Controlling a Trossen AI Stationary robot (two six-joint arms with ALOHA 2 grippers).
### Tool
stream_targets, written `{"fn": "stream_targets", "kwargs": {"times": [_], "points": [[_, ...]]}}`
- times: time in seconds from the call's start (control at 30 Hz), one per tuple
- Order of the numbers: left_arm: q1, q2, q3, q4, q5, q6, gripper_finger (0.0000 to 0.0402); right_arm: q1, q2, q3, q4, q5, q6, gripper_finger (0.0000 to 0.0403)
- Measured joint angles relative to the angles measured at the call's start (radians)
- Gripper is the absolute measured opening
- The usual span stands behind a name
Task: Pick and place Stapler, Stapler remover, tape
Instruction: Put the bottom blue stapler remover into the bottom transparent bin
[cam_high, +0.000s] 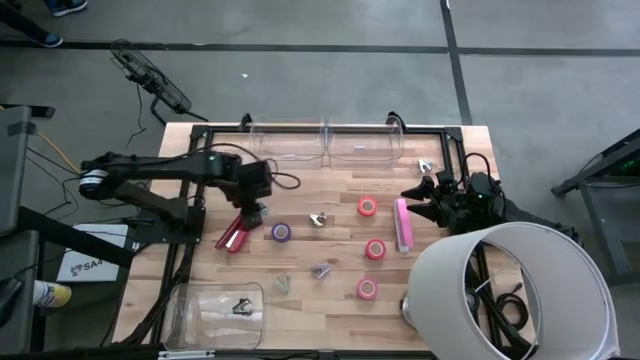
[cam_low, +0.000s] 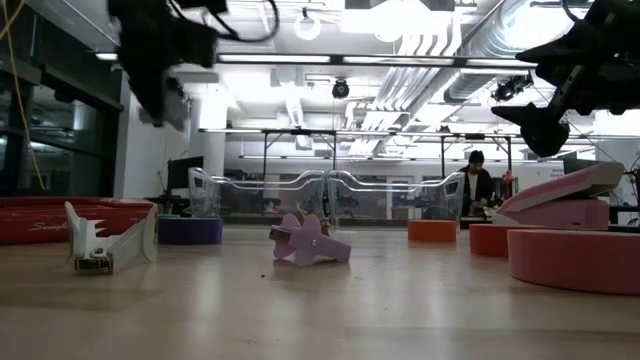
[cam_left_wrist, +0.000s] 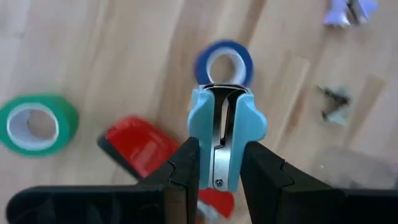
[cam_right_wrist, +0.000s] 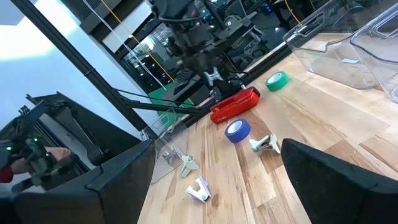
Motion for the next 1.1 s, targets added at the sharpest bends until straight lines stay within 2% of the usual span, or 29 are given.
{"fn": "stream_targets", "kwargs": {"times": [0.13, 0.33, 0.77, 0.97, 1.1], "points": [[-0.082, -0.074, 0.001, -0.048, 0.015, -0.072, 0.0083, 0.0, 0.0, 0.0, -0.001, 0.0, 0.0, 0.0339], [-0.266, -0.139, 0.001, -0.045, 0.011, -0.252, 0.0083, 0.0, 0.001, 0.0, 0.0, 0.0, 0.0, 0.0339], [-0.686, -0.099, 0.001, -0.032, -0.107, -0.628, 0.0083, 0.0, 0.001, 0.0, 0.002, 0.0, 0.0, 0.0339], [-0.821, -0.07, 0.001, 0.0, -0.181, -0.783, 0.0083, 0.0, 0.001, 0.0, 0.002, 0.0, 0.0, 0.0339], [-0.879, -0.022, 0.001, 0.023, -0.185, -0.838, 0.0083, 0.0, 0.001, 0.0, 0.002, 0.0, 0.0, 0.0339]]}}
